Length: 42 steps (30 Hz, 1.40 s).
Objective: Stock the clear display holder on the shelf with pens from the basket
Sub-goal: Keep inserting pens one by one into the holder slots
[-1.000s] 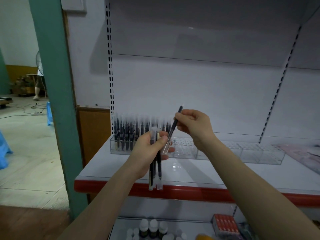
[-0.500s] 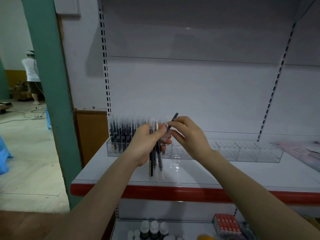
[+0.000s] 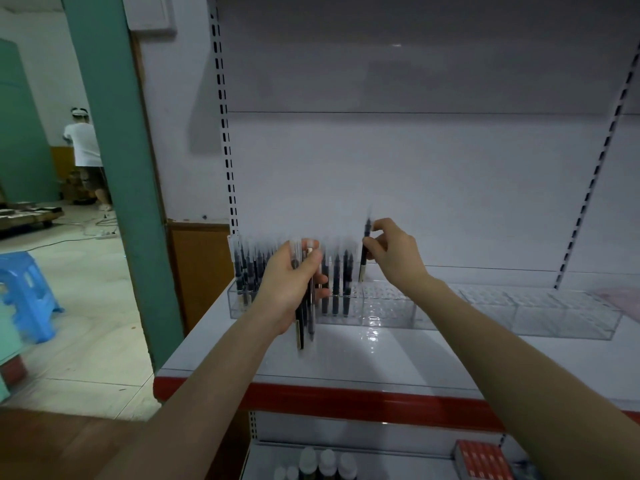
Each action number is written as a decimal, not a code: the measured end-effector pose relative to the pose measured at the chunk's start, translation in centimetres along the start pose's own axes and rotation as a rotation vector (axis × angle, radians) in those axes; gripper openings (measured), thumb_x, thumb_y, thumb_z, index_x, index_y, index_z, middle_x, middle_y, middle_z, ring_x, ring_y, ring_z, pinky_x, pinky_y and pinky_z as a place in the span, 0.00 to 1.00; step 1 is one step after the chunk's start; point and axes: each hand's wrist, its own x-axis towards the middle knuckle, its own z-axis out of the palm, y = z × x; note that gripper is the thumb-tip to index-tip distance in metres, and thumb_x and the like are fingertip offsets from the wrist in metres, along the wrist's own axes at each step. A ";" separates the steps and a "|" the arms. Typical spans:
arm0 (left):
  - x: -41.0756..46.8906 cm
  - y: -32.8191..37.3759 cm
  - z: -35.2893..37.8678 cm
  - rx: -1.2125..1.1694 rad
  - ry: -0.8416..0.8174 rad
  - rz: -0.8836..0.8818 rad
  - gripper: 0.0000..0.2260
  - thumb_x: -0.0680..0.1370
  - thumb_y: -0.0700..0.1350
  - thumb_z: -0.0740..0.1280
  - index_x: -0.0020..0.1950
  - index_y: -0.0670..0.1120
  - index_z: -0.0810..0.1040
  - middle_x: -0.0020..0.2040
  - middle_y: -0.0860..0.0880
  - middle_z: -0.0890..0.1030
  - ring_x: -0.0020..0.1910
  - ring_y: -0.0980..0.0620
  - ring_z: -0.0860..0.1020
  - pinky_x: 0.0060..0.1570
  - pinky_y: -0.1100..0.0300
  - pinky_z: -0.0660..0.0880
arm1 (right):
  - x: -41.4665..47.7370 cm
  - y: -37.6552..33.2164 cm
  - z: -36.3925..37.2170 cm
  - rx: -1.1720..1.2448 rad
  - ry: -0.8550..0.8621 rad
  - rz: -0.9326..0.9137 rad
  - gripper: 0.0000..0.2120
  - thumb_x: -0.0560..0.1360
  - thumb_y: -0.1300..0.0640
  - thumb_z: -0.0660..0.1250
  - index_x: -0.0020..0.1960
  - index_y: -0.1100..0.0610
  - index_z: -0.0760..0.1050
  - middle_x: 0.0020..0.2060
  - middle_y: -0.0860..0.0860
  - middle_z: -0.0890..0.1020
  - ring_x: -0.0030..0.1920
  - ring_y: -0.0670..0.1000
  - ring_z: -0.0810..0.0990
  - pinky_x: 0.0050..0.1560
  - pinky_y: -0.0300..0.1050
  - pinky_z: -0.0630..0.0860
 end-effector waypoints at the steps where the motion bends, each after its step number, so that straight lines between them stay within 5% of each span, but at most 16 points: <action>1: 0.1 -0.1 -0.1 0.001 0.010 0.006 0.05 0.80 0.40 0.61 0.48 0.48 0.74 0.41 0.48 0.73 0.36 0.53 0.75 0.36 0.58 0.80 | 0.2 0.1 0.2 0.025 -0.007 0.024 0.13 0.79 0.59 0.60 0.61 0.62 0.69 0.43 0.63 0.82 0.45 0.60 0.81 0.51 0.55 0.77; 11: 0.7 -1.2 -0.6 0.033 0.036 0.056 0.09 0.80 0.40 0.61 0.49 0.54 0.75 0.43 0.47 0.79 0.49 0.48 0.78 0.54 0.49 0.75 | 0.8 1.3 1.7 0.003 -0.150 0.132 0.11 0.78 0.60 0.61 0.59 0.63 0.69 0.49 0.60 0.79 0.46 0.59 0.81 0.47 0.49 0.77; 17: 0.9 -1.5 -0.8 0.010 0.003 0.078 0.09 0.79 0.39 0.61 0.51 0.53 0.74 0.43 0.47 0.79 0.44 0.52 0.79 0.40 0.61 0.77 | 1.0 1.4 2.1 -0.038 -0.165 0.140 0.10 0.79 0.60 0.60 0.57 0.63 0.69 0.50 0.61 0.79 0.47 0.59 0.81 0.44 0.48 0.77; 21: 1.1 -1.8 -0.9 0.002 -0.001 0.074 0.10 0.79 0.39 0.61 0.56 0.53 0.73 0.44 0.47 0.81 0.46 0.50 0.79 0.41 0.60 0.77 | 0.6 1.8 2.3 -0.084 -0.223 0.145 0.04 0.79 0.60 0.61 0.51 0.61 0.68 0.49 0.61 0.80 0.45 0.58 0.82 0.35 0.39 0.73; 25: 1.1 -1.9 -1.0 -0.013 -0.004 0.079 0.10 0.79 0.39 0.61 0.53 0.53 0.74 0.43 0.47 0.81 0.45 0.50 0.80 0.40 0.60 0.76 | 0.5 2.0 2.4 -0.082 -0.222 0.167 0.10 0.78 0.60 0.62 0.57 0.64 0.70 0.49 0.61 0.81 0.47 0.57 0.81 0.46 0.46 0.76; 30: 1.0 -1.7 -0.9 -0.062 0.046 0.080 0.06 0.80 0.39 0.60 0.49 0.50 0.73 0.43 0.47 0.82 0.42 0.53 0.80 0.38 0.60 0.77 | -0.4 1.8 1.6 -0.032 -0.231 0.210 0.19 0.76 0.56 0.65 0.64 0.62 0.69 0.52 0.58 0.80 0.47 0.52 0.76 0.49 0.42 0.71; 34: 1.3 -1.9 -1.2 -0.177 0.139 0.084 0.02 0.80 0.41 0.60 0.47 0.46 0.71 0.44 0.47 0.82 0.40 0.54 0.82 0.36 0.59 0.79 | -2.9 0.6 0.1 0.227 -0.034 0.212 0.12 0.78 0.53 0.61 0.53 0.62 0.75 0.43 0.54 0.83 0.43 0.51 0.80 0.44 0.42 0.76; 38: 1.2 -2.1 -1.0 -0.238 0.259 0.115 0.03 0.80 0.42 0.61 0.46 0.48 0.70 0.46 0.48 0.80 0.39 0.53 0.81 0.32 0.63 0.78 | -5.5 -0.8 -1.4 0.717 -0.312 0.494 0.21 0.77 0.43 0.58 0.54 0.60 0.75 0.40 0.55 0.84 0.40 0.52 0.83 0.40 0.43 0.79; 42: 0.5 -2.2 0.1 -0.215 0.239 0.125 0.04 0.80 0.43 0.61 0.45 0.49 0.68 0.47 0.48 0.80 0.38 0.54 0.81 0.33 0.62 0.78 | -6.3 -1.5 -1.3 1.095 -0.281 0.612 0.09 0.75 0.58 0.65 0.52 0.62 0.75 0.38 0.54 0.84 0.37 0.48 0.83 0.36 0.38 0.80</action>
